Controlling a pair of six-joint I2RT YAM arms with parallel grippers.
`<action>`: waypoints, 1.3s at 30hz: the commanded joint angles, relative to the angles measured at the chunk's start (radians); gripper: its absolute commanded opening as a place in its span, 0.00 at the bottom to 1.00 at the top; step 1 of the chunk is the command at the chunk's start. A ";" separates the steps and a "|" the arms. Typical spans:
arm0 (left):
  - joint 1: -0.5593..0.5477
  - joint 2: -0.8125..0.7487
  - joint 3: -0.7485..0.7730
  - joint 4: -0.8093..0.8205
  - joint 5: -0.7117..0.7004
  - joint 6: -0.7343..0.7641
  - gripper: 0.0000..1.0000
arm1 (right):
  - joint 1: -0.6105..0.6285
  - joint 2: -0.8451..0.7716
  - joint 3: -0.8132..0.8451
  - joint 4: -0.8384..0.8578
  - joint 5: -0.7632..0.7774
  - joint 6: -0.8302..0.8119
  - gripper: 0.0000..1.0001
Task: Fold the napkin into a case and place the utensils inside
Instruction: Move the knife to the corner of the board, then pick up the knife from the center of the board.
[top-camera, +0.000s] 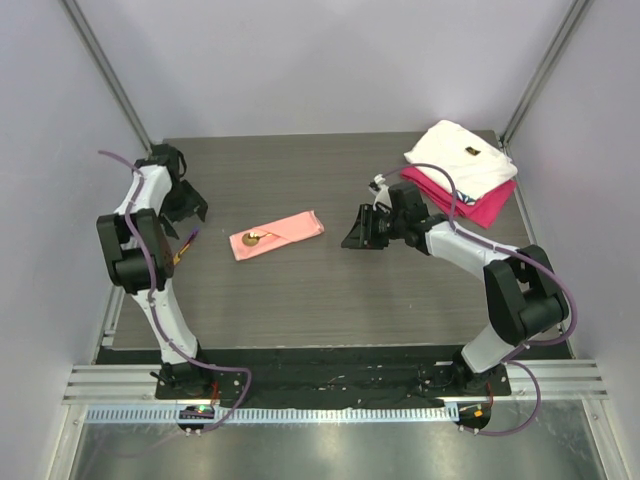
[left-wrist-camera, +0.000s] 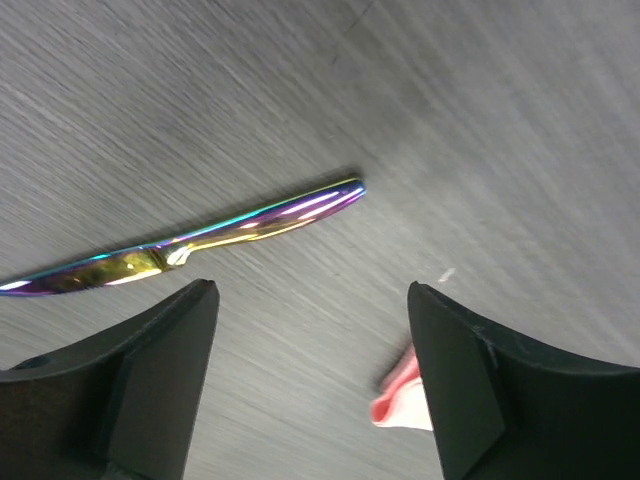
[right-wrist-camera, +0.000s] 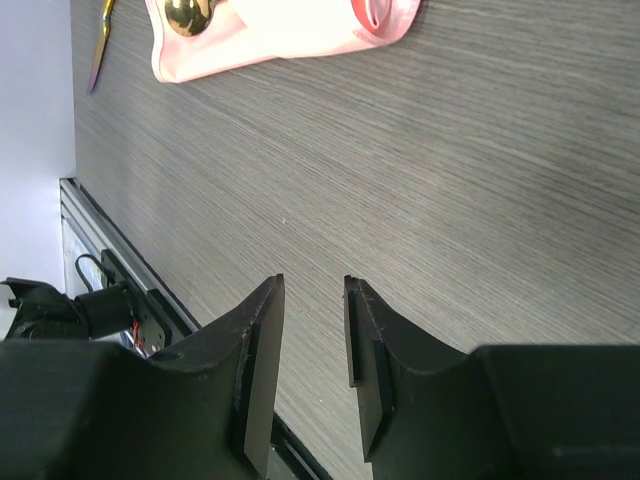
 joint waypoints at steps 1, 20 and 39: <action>-0.009 -0.008 -0.043 0.061 -0.026 0.124 0.88 | 0.000 -0.041 -0.013 0.024 -0.020 -0.019 0.39; -0.022 0.063 -0.117 0.063 0.013 0.157 0.74 | 0.000 -0.062 -0.025 0.007 -0.012 -0.034 0.39; -0.023 -0.038 -0.283 0.138 0.097 0.102 0.00 | 0.005 -0.050 -0.048 0.063 -0.028 -0.002 0.39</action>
